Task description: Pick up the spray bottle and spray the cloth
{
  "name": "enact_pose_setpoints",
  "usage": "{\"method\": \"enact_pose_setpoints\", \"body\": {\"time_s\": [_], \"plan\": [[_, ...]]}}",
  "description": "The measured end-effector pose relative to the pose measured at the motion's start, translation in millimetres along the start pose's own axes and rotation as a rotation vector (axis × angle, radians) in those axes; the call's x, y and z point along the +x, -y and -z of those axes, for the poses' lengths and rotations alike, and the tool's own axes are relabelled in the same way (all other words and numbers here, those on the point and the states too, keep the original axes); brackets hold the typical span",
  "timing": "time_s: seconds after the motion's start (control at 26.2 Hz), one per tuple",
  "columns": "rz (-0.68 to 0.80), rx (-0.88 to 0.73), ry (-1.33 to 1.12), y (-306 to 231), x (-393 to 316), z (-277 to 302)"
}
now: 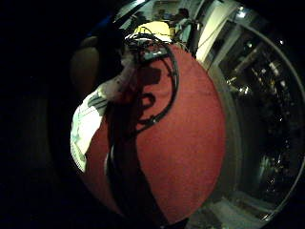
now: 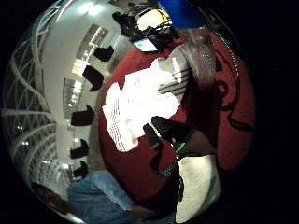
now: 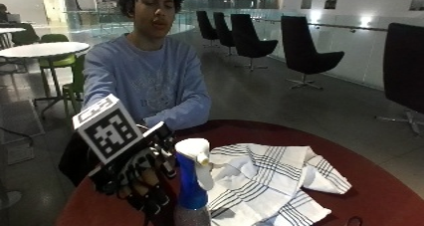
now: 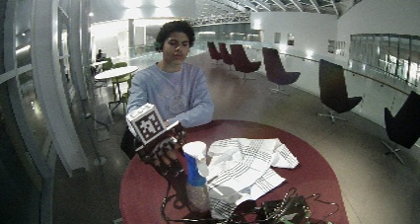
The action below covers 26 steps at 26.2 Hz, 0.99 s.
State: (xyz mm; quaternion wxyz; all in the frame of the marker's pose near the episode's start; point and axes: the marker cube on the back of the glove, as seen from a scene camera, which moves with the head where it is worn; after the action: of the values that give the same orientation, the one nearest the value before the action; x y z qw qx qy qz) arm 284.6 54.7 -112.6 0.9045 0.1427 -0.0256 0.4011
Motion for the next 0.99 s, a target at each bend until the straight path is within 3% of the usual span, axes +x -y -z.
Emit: {"method": "enact_pose_setpoints", "body": {"time_s": [0.23, 0.42, 0.99], "plan": [[-0.176, 0.035, 0.399, 42.7, -0.3, -13.8], [-0.229, 0.067, 0.627, 72.8, -4.0, -32.8], [-0.164, 0.267, 0.745, 77.6, -7.1, -50.4]]}}
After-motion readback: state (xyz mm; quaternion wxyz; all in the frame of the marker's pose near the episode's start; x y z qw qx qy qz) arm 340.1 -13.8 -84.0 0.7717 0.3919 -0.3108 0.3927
